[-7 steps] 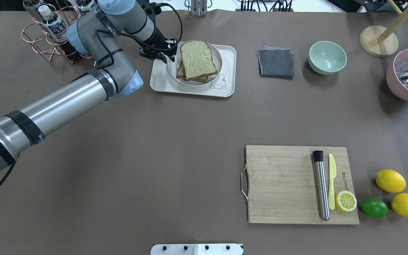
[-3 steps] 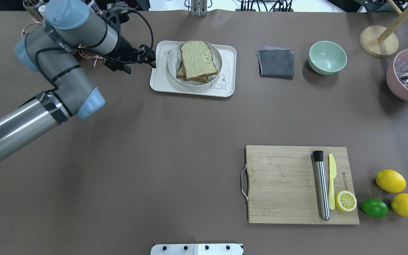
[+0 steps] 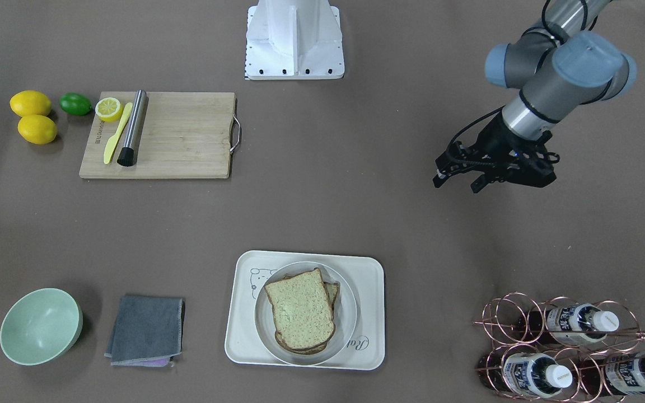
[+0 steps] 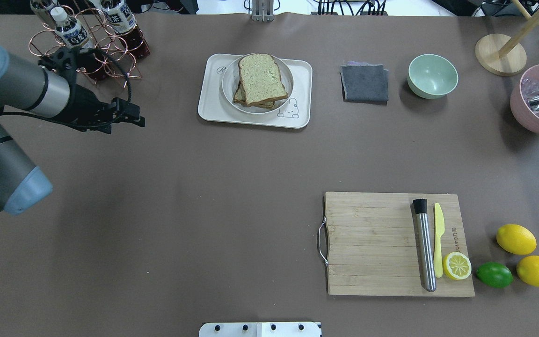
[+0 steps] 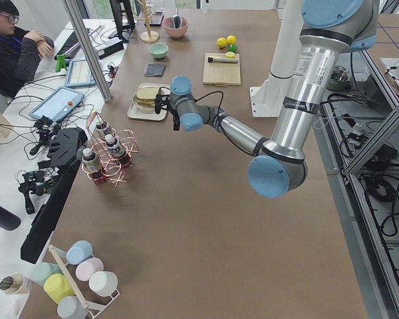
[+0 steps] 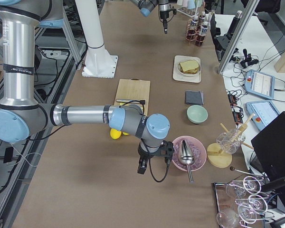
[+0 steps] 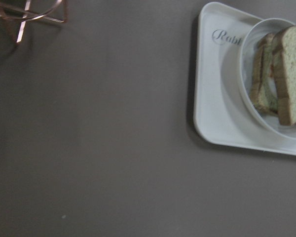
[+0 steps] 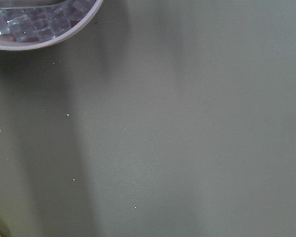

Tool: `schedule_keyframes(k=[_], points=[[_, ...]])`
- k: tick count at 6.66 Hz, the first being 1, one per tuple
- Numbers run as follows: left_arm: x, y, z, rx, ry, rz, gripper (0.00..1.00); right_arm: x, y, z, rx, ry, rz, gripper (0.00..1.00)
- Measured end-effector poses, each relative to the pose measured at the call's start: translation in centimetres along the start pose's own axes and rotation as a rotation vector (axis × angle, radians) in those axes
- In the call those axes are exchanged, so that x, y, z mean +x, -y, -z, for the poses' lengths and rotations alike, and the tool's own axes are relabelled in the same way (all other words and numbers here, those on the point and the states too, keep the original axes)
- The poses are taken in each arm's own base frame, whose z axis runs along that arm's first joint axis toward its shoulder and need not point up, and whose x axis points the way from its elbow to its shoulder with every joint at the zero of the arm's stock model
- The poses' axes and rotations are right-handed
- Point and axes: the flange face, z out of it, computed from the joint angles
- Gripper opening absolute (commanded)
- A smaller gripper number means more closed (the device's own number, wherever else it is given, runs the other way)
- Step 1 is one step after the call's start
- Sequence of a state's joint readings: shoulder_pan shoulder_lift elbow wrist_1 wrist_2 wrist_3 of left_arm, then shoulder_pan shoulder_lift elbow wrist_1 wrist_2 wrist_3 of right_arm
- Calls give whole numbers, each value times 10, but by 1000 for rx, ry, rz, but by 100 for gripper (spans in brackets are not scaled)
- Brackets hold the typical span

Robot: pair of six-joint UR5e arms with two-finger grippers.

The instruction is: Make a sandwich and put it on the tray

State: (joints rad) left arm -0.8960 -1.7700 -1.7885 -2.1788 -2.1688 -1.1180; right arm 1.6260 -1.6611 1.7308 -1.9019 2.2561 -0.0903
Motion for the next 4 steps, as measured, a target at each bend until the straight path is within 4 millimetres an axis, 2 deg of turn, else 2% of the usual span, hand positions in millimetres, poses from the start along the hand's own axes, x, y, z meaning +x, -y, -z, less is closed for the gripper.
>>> schedule_keyframes(k=[1,2,4], points=[[-53,-12,26,11,51,-77,98,0,0,0,-1,-1,0,100],[-114,-14,56,15,113,-173,99,1,1,-1,-3,-1,-2,100],[-213,10,131,-18,245,-324,98,6,2,-7,2,-1,2,100]])
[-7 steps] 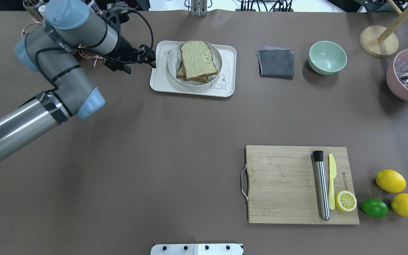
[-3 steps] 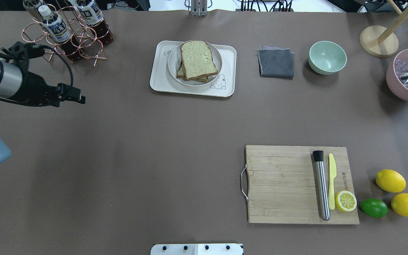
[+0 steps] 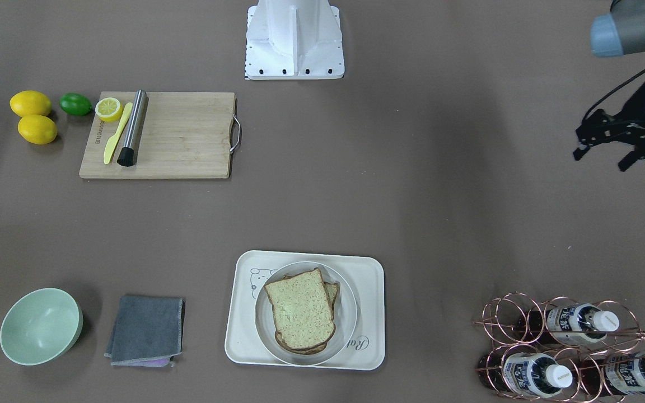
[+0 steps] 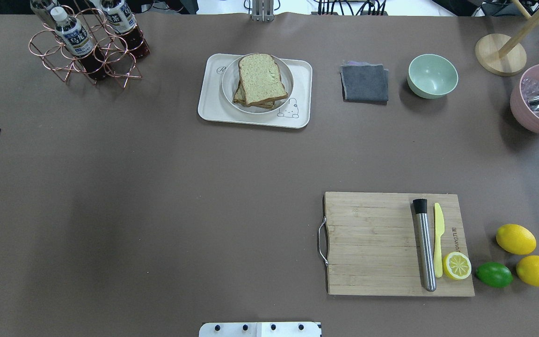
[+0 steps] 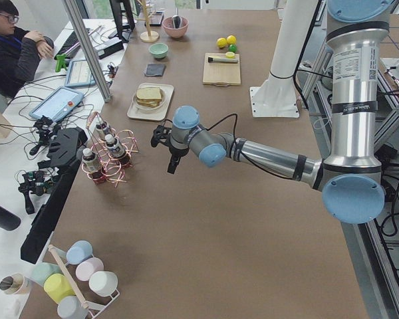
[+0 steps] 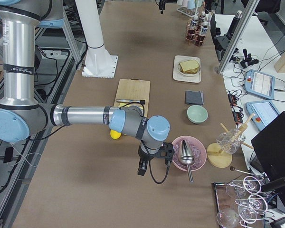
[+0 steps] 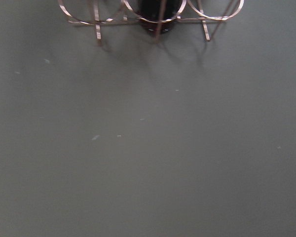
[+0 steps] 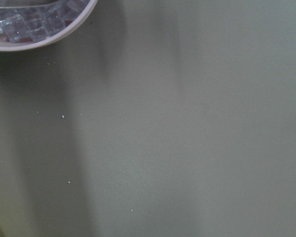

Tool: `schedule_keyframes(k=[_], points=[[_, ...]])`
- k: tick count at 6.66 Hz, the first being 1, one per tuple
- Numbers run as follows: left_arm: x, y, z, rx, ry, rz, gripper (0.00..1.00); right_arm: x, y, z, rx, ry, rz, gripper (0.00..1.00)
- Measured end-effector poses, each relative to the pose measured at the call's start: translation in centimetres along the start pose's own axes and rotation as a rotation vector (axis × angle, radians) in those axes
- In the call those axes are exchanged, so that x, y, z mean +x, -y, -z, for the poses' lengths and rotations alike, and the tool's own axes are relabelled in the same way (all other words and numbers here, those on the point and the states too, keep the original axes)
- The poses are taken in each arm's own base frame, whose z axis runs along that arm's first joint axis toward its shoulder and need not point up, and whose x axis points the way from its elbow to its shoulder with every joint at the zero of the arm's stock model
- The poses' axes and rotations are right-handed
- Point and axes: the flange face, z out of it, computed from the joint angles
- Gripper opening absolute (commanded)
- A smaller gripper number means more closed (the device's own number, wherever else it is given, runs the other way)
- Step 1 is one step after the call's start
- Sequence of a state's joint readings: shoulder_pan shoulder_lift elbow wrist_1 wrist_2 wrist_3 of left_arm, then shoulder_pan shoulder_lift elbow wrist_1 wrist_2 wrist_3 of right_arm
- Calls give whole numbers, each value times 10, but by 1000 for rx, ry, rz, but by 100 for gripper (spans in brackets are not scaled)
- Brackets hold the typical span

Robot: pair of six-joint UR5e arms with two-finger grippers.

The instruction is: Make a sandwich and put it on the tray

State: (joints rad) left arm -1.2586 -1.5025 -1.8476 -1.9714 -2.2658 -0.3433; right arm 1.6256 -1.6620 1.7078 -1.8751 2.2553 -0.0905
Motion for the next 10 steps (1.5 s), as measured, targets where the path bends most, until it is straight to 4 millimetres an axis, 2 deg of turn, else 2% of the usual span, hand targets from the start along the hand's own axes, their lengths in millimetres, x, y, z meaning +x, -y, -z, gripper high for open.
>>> schedule_keyframes(k=[1,2,3,4,5,6,8,10], points=[[-41,2,26,-38,50,-52,98,3,2,-3,5,0,4,100],[-70,10,50,-87,81,-85,98,5,3,-6,12,0,9,100],[-96,9,63,-150,95,-106,98,6,4,-7,20,-1,15,100],[-129,-13,54,-228,90,-84,98,6,5,-7,26,-1,20,100],[-159,-43,37,-293,77,-31,98,6,6,-7,29,-1,23,100],[-180,-63,31,-320,72,12,98,6,6,-7,31,-2,25,100],[-197,-73,40,-304,78,50,98,5,6,-6,33,-3,28,100],[-200,-74,43,-299,80,57,98,3,6,-4,38,-3,32,100]])
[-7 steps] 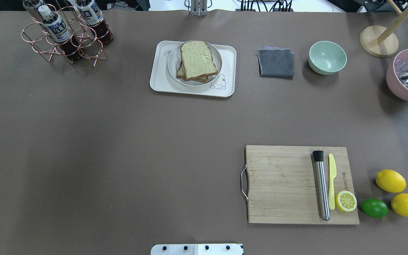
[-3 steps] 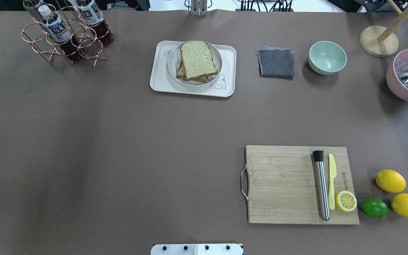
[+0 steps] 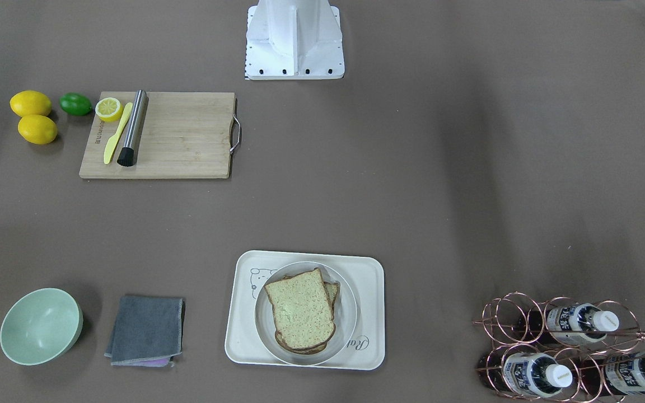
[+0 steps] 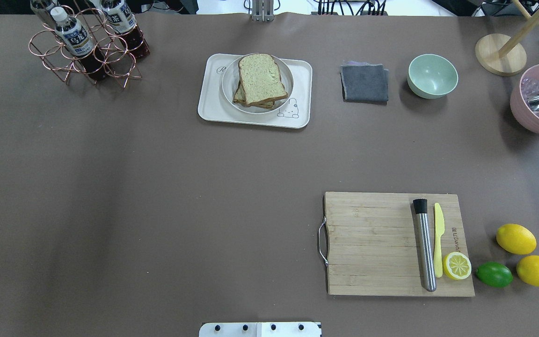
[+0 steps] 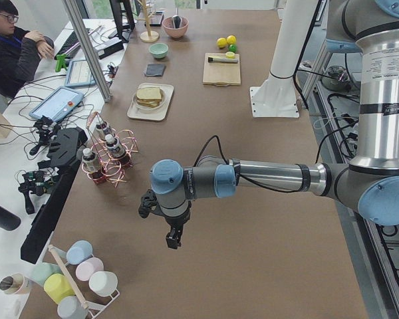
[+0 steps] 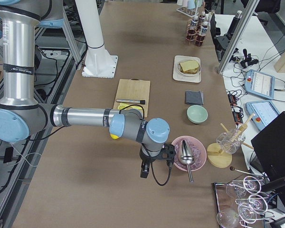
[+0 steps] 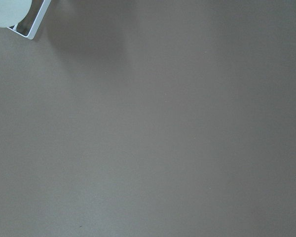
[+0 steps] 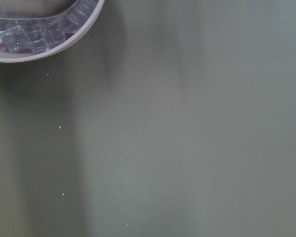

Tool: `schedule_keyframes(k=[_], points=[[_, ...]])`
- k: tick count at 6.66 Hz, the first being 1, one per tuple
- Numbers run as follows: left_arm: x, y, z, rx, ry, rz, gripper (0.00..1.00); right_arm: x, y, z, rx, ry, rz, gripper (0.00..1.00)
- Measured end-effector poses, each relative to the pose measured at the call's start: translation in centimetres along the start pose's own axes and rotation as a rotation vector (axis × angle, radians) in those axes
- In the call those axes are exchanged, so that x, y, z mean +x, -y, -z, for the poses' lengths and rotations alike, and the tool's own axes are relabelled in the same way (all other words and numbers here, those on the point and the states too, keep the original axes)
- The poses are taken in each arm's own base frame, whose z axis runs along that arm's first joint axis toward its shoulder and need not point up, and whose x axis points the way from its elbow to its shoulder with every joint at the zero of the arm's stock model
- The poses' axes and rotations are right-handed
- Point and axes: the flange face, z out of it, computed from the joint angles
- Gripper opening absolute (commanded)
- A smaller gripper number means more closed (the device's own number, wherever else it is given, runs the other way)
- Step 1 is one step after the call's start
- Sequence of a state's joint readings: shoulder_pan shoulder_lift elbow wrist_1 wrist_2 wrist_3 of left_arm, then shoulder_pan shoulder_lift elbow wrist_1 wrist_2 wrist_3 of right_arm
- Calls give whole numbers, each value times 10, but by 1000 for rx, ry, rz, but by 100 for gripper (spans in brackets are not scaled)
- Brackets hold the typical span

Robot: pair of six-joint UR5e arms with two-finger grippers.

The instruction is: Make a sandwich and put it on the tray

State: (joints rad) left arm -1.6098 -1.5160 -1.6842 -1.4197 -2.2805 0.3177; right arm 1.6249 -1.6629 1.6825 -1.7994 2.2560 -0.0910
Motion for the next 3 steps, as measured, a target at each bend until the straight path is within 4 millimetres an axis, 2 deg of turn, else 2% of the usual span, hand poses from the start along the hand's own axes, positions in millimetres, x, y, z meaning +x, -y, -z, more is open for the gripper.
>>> schedule_keyframes(k=[3], points=[[1,-1,1,2,0,0,98,-2,1,2,8,0,8,100]])
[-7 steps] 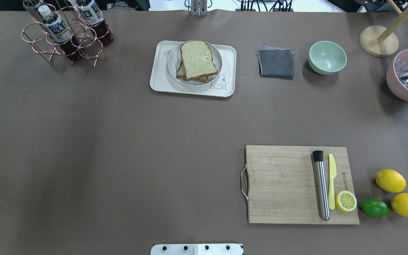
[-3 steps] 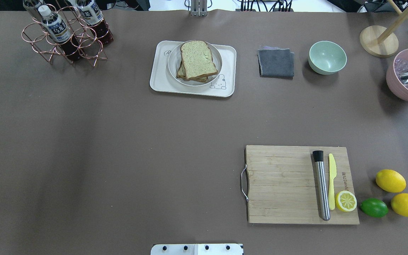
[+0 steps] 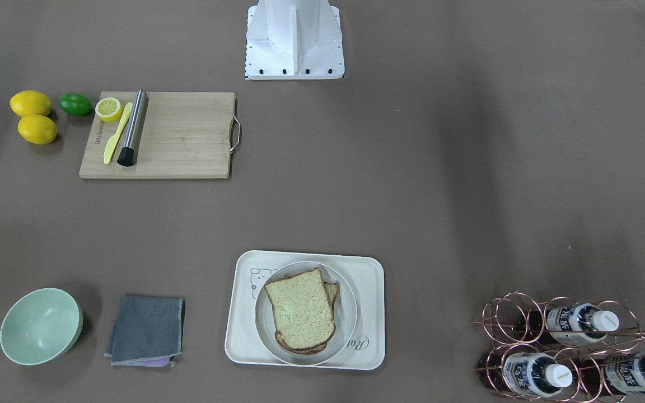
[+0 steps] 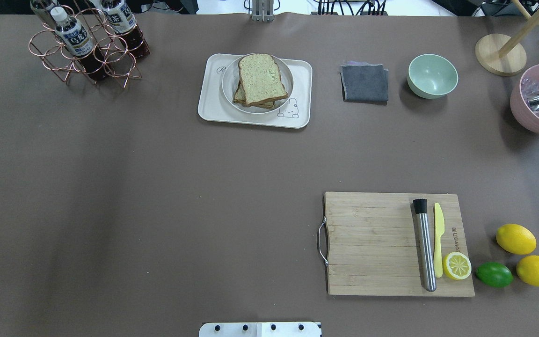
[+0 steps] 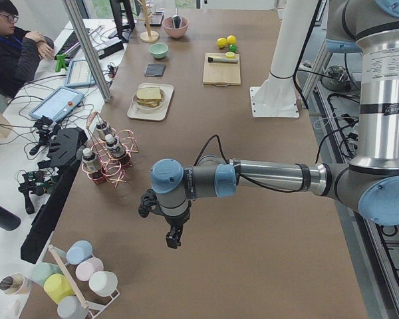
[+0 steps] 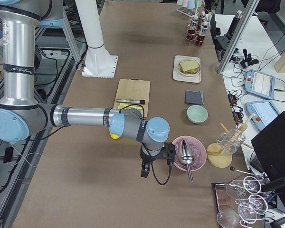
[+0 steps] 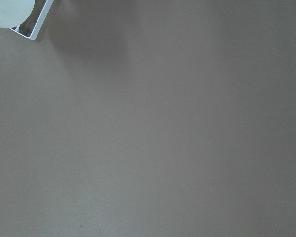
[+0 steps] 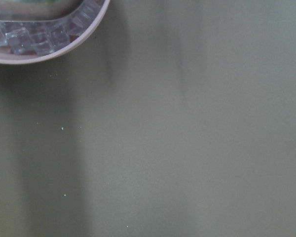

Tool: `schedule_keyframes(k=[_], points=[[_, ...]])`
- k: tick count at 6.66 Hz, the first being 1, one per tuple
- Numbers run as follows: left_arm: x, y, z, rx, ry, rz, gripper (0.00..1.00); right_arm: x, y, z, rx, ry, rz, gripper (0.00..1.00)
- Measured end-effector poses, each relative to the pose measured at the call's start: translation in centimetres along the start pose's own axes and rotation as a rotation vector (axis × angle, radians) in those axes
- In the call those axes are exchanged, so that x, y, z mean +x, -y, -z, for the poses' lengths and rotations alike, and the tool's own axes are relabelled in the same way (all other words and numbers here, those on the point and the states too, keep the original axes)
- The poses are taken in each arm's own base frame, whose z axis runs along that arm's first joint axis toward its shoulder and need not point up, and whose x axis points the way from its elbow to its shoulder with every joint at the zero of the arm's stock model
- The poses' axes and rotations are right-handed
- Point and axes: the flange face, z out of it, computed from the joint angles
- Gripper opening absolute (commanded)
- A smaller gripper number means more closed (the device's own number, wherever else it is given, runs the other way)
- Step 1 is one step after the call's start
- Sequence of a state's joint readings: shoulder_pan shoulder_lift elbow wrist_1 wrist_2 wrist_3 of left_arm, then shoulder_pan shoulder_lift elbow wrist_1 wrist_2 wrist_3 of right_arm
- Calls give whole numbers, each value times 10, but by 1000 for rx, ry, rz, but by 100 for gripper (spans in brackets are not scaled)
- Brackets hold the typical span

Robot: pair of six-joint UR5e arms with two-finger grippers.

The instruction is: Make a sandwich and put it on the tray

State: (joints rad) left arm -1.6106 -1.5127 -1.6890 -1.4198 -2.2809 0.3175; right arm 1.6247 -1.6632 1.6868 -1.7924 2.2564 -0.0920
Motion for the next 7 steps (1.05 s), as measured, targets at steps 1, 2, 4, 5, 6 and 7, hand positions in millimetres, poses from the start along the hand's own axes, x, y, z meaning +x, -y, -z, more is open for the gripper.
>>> schedule_keyframes(k=[1,2,4,5,6,7], points=[[0,-2,0,0,0,0,98,0,0,0,17,-1,14,100],[0,-2,-1,0,0,0,98,3,-4,-4,49,-2,38,100],[0,-3,-1,-1,-1,1,98,8,-12,-11,91,-5,68,100],[0,-3,-2,-1,-2,3,98,8,-12,-11,97,-3,72,100],[-1,-3,-2,-3,-3,4,98,7,-12,-12,97,4,73,100],[-1,-3,-3,-4,-3,5,98,5,-11,-12,96,26,73,100]])
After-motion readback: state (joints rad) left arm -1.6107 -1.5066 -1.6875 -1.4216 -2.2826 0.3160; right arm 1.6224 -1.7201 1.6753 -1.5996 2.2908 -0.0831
